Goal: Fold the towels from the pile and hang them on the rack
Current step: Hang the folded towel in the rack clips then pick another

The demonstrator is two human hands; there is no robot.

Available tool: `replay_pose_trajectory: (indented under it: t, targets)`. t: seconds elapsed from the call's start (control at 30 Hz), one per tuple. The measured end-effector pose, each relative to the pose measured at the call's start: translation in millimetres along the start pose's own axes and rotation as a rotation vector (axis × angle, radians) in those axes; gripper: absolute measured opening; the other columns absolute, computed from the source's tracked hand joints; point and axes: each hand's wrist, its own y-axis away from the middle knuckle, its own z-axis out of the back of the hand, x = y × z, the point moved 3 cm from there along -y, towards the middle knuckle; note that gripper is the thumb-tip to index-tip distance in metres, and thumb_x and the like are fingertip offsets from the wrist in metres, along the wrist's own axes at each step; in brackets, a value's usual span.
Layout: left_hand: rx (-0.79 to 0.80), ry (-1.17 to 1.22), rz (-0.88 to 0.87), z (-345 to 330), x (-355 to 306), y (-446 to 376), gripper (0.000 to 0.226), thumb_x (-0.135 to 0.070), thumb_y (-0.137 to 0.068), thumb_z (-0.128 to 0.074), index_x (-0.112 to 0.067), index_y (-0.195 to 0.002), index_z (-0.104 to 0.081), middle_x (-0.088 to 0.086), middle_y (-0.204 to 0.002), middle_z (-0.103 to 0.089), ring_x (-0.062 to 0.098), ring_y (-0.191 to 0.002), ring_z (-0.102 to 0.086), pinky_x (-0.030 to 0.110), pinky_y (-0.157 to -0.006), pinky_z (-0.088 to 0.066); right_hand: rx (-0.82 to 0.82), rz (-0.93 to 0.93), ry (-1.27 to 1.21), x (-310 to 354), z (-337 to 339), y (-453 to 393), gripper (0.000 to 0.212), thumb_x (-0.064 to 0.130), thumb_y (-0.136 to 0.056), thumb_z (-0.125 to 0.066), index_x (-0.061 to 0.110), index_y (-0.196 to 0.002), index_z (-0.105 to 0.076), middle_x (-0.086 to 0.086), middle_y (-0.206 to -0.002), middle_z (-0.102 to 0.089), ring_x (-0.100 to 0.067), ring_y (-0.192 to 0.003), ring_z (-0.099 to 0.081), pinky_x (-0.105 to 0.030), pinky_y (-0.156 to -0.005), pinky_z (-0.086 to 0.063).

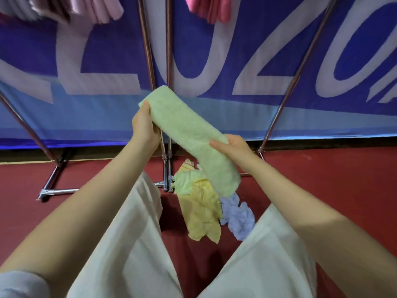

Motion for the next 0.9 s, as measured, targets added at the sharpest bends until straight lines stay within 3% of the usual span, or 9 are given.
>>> replay_pose_trajectory:
  t: [0.1, 0.2, 0.27, 0.33, 0.4, 0.5, 0.67, 0.8, 0.9]
  targets:
    - [0.022, -0.119, -0.074, -35, -29, -9, 0.022, -0.017, -0.097, -0.051, -0.006, -0.113, -0.061, 0.002, -0.084, -0.066, 0.014, -0.065, -0.06, 0.02, -0.048, -0.048, -0.012, 0.036, 0.104, 43, 25, -17, 0.009, 0.018, -0.087, -0.065, 0.011, -0.093, -0.066, 0.001, -0.082, -0.067, -0.01, -0.071, -0.064, -0.024, -0.066, -0.05]
    - [0.06, -0.328, -0.182, -74, -60, -19, 0.037, -0.007, -0.092, -0.048, 0.004, -0.127, -0.052, 0.003, -0.08, -0.054, 0.009, -0.055, -0.048, 0.016, -0.04, -0.038, -0.104, 0.062, 0.218, 93, 53, -36, 0.009, 0.021, -0.076, -0.054, 0.013, -0.071, -0.054, 0.002, -0.068, -0.05, -0.013, -0.063, -0.046, -0.03, -0.057, -0.035]
    - [0.094, -0.434, -0.24, -98, -76, -28, 0.04, -0.012, -0.088, -0.051, -0.005, -0.127, -0.054, 0.005, -0.095, -0.06, 0.013, -0.064, -0.056, 0.022, -0.047, -0.048, -0.132, 0.073, 0.234, 127, 73, -45, 0.016, 0.024, -0.084, -0.056, 0.017, -0.069, -0.055, 0.006, -0.065, -0.052, -0.011, -0.06, -0.047, -0.027, -0.055, -0.035]
    - [0.118, -0.53, -0.278, -118, -89, -38, 0.044, -0.017, -0.082, -0.053, -0.012, -0.126, -0.056, 0.01, -0.115, -0.063, 0.022, -0.082, -0.063, 0.037, -0.068, -0.057, -0.109, 0.092, 0.236, 159, 93, -52, 0.018, 0.036, -0.087, -0.063, 0.019, -0.082, -0.068, 0.011, -0.075, -0.066, -0.004, -0.07, -0.061, -0.02, -0.06, -0.045]
    - [0.166, -0.609, -0.282, -137, -99, -45, 0.04, -0.009, -0.083, -0.05, -0.01, -0.123, -0.057, 0.013, -0.12, -0.061, 0.025, -0.09, -0.063, 0.037, -0.071, -0.058, -0.099, 0.13, 0.249, 190, 115, -58, 0.015, 0.037, -0.088, -0.064, 0.023, -0.086, -0.069, 0.011, -0.079, -0.071, -0.004, -0.073, -0.066, -0.017, -0.059, -0.047]
    - [0.292, -0.695, -0.22, -167, -103, -47, 0.027, 0.005, -0.089, -0.042, -0.007, -0.105, -0.061, 0.015, -0.101, -0.059, 0.022, -0.074, -0.059, 0.023, -0.052, -0.055, -0.141, 0.217, 0.295, 235, 148, -69, 0.013, 0.036, -0.089, -0.061, 0.025, -0.087, -0.069, 0.011, -0.077, -0.071, 0.001, -0.07, -0.066, -0.014, -0.054, -0.047]
    - [0.396, -0.787, -0.125, -222, -101, -47, 0.027, 0.008, -0.085, -0.033, -0.007, -0.079, -0.055, 0.011, -0.069, -0.05, 0.02, -0.054, -0.048, 0.025, -0.053, -0.039, -0.162, 0.274, 0.408, 294, 193, -90, 0.024, 0.037, -0.088, -0.062, 0.02, -0.103, -0.069, 0.0, -0.101, -0.071, -0.016, -0.095, -0.067, -0.034, -0.084, -0.053]
    - [0.496, -0.983, -0.111, -260, -94, -52, 0.016, 0.001, -0.082, -0.039, -0.009, -0.076, -0.049, 0.008, -0.067, -0.043, 0.015, -0.048, -0.042, 0.022, -0.049, -0.04, -0.154, 0.308, 0.547, 327, 214, -99, 0.014, 0.034, -0.089, -0.061, 0.022, -0.091, -0.068, 0.005, -0.087, -0.07, -0.009, -0.081, -0.066, -0.021, -0.062, -0.047]
    - [0.478, -1.081, -0.292, -290, -96, -53, 0.008, -0.015, -0.081, -0.042, -0.012, -0.079, -0.049, 0.009, -0.078, -0.051, 0.024, -0.071, -0.049, 0.033, -0.068, -0.045, -0.146, 0.292, 0.683, 340, 226, -111, 0.018, 0.036, -0.088, -0.06, 0.021, -0.089, -0.07, 0.002, -0.086, -0.069, -0.012, -0.078, -0.065, -0.024, -0.061, -0.047]
